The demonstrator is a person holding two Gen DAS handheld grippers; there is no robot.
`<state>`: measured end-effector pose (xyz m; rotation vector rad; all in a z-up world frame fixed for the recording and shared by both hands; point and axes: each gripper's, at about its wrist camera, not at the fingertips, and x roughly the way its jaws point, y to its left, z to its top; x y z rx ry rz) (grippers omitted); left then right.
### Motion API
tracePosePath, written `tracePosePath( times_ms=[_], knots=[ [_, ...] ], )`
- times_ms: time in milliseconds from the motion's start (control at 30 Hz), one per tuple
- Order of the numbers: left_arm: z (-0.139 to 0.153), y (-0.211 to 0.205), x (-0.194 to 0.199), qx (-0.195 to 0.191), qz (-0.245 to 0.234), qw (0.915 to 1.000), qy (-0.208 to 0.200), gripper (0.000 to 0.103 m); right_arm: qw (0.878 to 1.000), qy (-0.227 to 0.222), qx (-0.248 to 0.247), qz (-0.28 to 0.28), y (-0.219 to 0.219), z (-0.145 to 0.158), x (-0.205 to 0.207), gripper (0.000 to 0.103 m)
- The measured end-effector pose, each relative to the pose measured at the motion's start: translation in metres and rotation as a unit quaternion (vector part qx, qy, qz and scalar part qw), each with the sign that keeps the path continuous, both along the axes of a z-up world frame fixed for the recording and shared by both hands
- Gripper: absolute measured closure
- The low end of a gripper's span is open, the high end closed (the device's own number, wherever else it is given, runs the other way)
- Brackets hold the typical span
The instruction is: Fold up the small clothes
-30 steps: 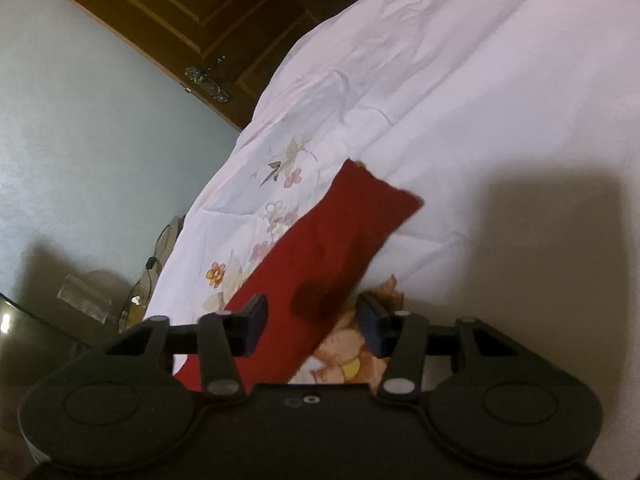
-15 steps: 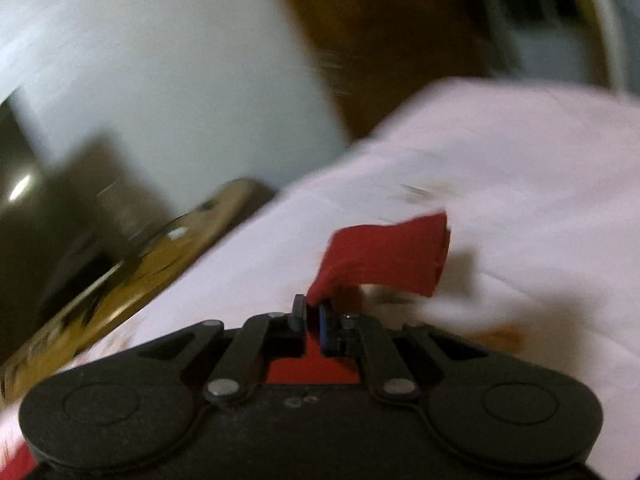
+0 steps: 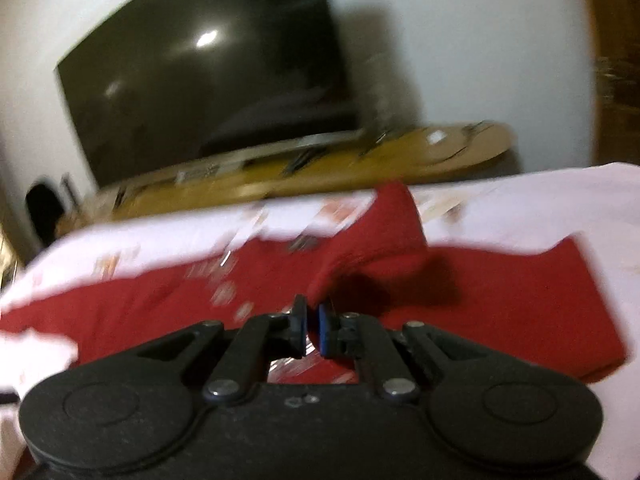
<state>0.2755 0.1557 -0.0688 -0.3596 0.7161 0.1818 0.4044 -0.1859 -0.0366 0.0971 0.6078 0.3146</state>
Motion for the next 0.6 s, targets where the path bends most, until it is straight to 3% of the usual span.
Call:
tracePosePath(
  times_ms=[33, 100, 167, 333, 500, 533, 567, 600],
  knots=[
    [0.000, 0.000, 0.001, -0.002, 0.000, 1.0000, 0.001, 0.000, 1.000, 0.012, -0.012, 0.011, 0.015, -0.012, 0.004, 0.096],
    [0.000, -0.002, 0.006, 0.003, 0.000, 1.0000, 0.004, 0.000, 0.998, 0.045, -0.033, 0.037, 0.038, -0.035, 0.009, 0.082],
    [0.002, -0.008, 0.013, 0.016, -0.010, 0.9998, 0.003, 0.000, 0.997, 0.013, -0.059, 0.050, 0.046, -0.039, -0.013, 0.069],
    [0.005, -0.039, 0.046, -0.009, -0.060, 0.9981, -0.010, 0.000, 0.998, -0.025, -0.042, 0.043, 0.029, -0.014, -0.052, 0.069],
    [0.007, -0.096, 0.093, -0.054, -0.126, 0.9903, -0.021, 0.002, 0.999, -0.020, -0.026, -0.010, -0.024, -0.010, -0.070, 0.069],
    [0.006, -0.108, 0.102, -0.071, -0.141, 0.9872, -0.022, 0.010, 0.999, -0.018, -0.022, -0.021, -0.036, -0.010, -0.074, 0.069],
    [0.003, -0.117, 0.114, -0.091, -0.152, 0.9840, -0.014, 0.039, 0.999, -0.015, -0.018, -0.032, -0.044, -0.009, -0.074, 0.069],
    [-0.001, -0.126, 0.123, -0.108, -0.158, 0.9815, 0.002, 0.049, 0.999, -0.013, -0.014, -0.042, -0.052, -0.008, -0.078, 0.068]
  ],
)
